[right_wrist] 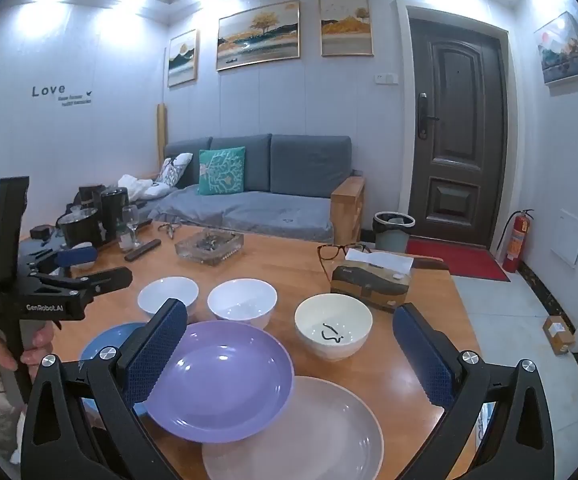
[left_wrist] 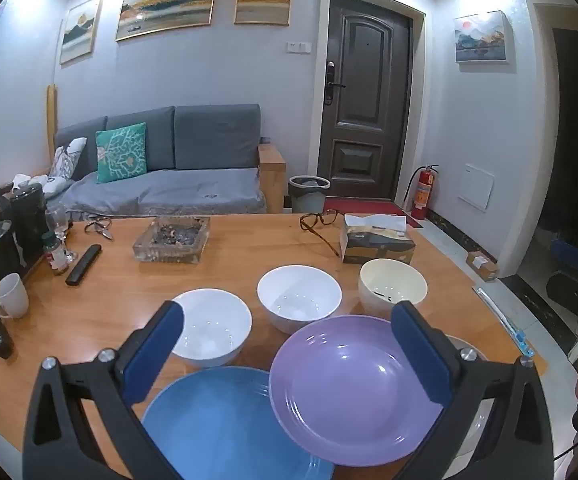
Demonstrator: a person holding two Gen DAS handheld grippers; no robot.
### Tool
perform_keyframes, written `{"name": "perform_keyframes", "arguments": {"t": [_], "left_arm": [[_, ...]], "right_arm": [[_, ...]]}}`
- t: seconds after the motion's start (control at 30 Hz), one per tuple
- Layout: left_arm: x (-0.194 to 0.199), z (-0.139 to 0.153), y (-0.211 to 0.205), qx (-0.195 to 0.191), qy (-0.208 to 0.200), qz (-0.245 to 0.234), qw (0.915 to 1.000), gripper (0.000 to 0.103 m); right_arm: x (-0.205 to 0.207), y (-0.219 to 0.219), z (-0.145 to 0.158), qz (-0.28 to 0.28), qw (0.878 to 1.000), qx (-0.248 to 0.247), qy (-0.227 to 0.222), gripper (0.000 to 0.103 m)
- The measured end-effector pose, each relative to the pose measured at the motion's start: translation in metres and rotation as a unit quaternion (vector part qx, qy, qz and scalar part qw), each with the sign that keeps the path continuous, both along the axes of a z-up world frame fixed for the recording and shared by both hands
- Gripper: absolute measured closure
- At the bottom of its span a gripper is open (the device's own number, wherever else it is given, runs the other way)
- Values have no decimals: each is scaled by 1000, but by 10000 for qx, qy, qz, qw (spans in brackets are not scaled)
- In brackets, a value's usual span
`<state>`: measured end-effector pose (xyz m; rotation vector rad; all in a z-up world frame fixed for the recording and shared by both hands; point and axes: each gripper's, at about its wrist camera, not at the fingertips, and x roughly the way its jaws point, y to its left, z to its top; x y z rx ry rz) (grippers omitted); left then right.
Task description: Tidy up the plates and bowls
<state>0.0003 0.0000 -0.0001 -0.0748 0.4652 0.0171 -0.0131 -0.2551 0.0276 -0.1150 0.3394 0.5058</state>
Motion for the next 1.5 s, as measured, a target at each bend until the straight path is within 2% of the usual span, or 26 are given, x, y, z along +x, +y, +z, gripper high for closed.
{"name": "perform_keyframes", "arguments": {"t": [0.1, 0.23, 0.37, 0.87, 1.5], "left_arm": [[-1, 0, -1, 13, -4, -15, 10000, 0], [-1, -1, 0, -49, 33, -50, 10000, 0], [5, -8, 3, -82, 84, -50, 9999, 0], [8, -9, 3, -93, 126, -33, 9999, 0], [-1, 0, 7, -125, -25, 5, 9999, 0]], "right_arm": [[-1, -1, 0, -164, 9998, -34, -73, 1], [-7, -1, -3, -51, 10000, -35, -62, 1], [4, 1, -3, 24, 9999, -55, 141, 1], [3, 2, -7, 73, 9999, -22, 97, 1], [0, -1, -1, 74, 9999, 40, 57, 1]]}}
